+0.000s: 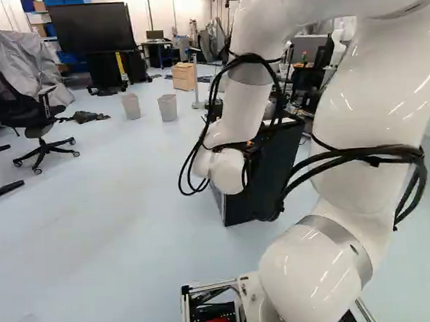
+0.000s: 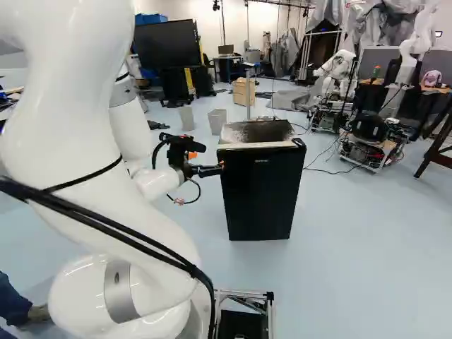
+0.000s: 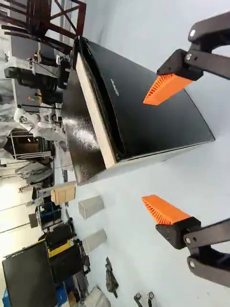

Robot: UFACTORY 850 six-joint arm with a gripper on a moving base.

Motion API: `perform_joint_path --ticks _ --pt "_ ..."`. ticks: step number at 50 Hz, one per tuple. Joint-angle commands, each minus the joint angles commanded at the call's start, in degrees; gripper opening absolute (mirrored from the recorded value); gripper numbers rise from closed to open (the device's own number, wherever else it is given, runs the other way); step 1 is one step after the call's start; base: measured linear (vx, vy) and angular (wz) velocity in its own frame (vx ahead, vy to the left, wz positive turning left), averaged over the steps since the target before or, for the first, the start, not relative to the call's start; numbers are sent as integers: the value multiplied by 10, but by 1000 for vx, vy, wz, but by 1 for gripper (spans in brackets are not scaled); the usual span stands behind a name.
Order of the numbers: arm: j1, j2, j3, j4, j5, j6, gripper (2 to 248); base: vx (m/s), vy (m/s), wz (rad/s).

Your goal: Grab a drink from the fridge

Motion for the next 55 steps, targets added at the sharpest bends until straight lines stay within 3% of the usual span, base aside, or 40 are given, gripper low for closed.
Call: perform_joint_path --ticks 29,55 --pt "50 -100 -61 122 64 0 247 0 0 0" --pt "73 -191 -143 215 107 0 247 0 0 0"
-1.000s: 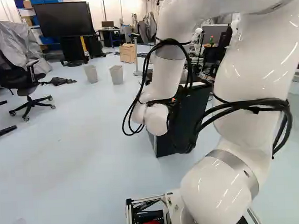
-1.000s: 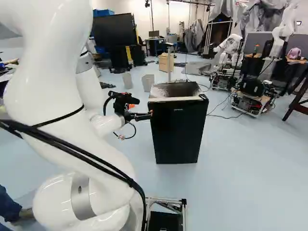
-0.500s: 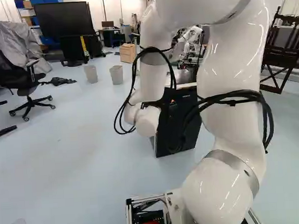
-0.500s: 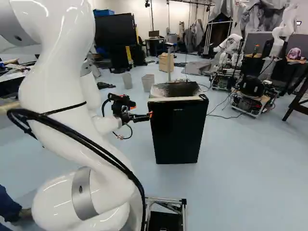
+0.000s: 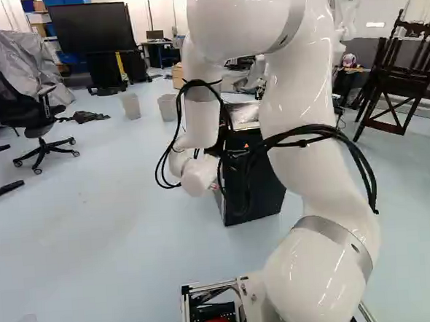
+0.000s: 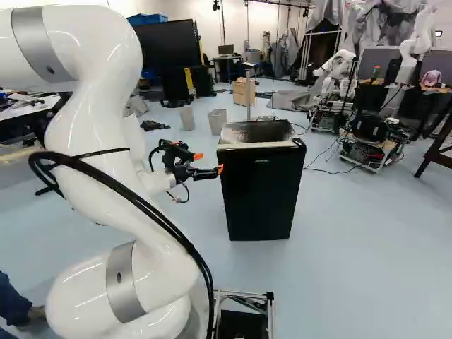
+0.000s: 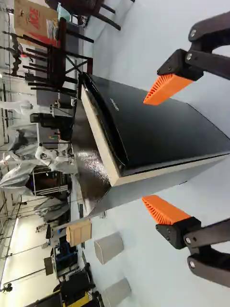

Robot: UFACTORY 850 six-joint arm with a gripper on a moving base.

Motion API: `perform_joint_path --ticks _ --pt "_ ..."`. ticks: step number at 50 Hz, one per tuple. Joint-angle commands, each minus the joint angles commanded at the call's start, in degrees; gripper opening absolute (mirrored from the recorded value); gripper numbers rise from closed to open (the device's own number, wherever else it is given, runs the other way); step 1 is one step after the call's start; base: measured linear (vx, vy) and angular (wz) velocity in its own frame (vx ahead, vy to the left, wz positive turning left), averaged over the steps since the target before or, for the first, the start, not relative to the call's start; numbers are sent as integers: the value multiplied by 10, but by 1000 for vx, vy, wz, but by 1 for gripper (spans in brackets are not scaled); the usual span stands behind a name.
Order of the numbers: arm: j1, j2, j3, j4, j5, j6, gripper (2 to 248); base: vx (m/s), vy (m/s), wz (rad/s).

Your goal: Grab a drink from the fridge

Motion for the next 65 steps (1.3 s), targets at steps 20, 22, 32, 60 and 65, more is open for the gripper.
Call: perform_joint_path --ticks 20,22,32,60,65 --pt "4 -43 -69 11 1 0 247 0 0 0" --pt "5 -47 -76 13 1 0 247 0 0 0" --pt "9 -63 -103 28 1 0 247 0 0 0" --pt "27 -89 -149 111 1 0 247 0 0 0" --pt "29 -93 -157 129 1 0 247 0 0 0"
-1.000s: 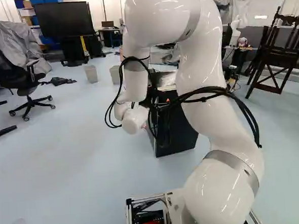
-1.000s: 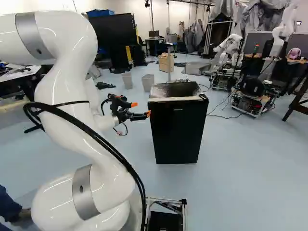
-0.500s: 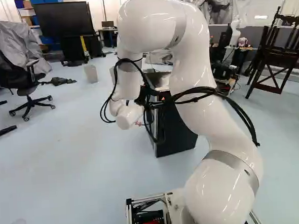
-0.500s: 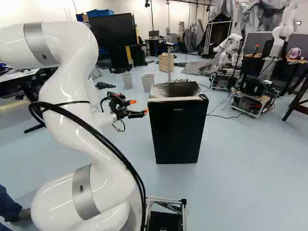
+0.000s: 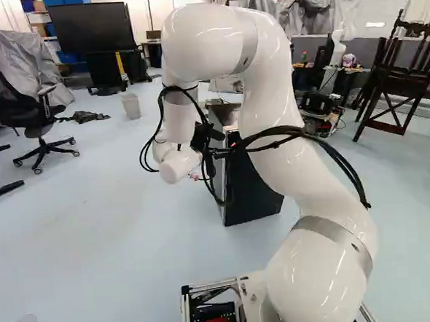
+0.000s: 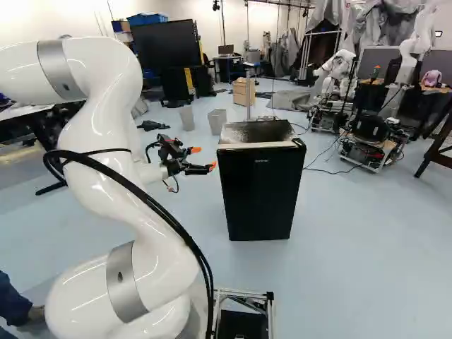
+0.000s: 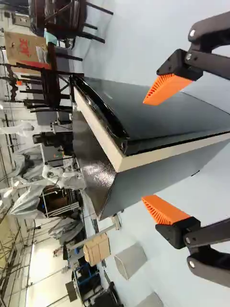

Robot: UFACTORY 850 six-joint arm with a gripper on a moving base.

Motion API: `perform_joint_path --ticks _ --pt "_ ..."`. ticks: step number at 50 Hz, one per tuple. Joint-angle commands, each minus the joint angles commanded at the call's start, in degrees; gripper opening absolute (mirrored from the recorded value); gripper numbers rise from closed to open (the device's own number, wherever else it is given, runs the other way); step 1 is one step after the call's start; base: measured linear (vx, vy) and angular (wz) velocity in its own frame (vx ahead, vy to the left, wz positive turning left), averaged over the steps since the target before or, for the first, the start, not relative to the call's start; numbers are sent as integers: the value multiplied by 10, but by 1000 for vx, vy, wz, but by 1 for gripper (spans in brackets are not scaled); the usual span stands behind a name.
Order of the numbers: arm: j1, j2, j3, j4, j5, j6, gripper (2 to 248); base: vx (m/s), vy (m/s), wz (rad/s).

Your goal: Grab a drink from the fridge

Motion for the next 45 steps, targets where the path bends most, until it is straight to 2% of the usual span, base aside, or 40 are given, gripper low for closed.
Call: perform_joint_path --ticks 23,45 --pt "-5 -19 -36 67 0 0 247 0 0 0" --pt "-13 -26 -50 75 0 0 247 0 0 0"
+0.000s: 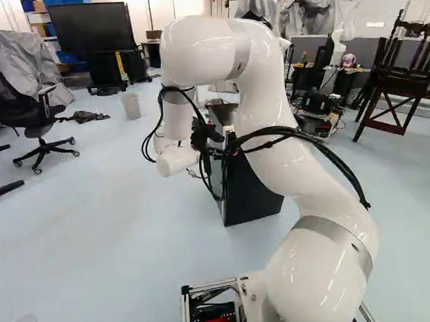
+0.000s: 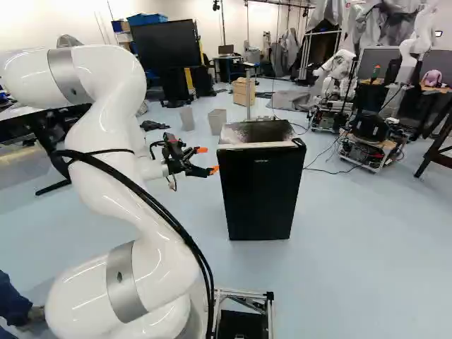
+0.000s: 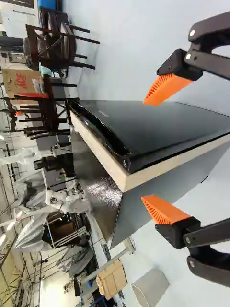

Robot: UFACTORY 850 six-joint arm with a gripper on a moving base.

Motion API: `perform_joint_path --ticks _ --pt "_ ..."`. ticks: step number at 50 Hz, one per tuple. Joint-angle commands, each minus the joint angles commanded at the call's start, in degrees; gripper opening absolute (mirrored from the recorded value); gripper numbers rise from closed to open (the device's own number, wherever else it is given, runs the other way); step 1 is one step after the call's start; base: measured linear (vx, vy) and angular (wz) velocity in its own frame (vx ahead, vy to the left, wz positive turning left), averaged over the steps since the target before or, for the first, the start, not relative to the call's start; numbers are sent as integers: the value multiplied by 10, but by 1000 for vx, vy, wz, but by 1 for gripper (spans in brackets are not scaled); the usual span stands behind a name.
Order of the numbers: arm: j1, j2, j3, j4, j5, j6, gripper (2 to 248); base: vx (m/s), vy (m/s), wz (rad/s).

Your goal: Grab a drink from the fridge

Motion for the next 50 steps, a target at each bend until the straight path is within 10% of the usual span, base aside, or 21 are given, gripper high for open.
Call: perform_joint_path --ticks 50 --pt "-25 -1 -2 0 0 0 247 0 0 0"
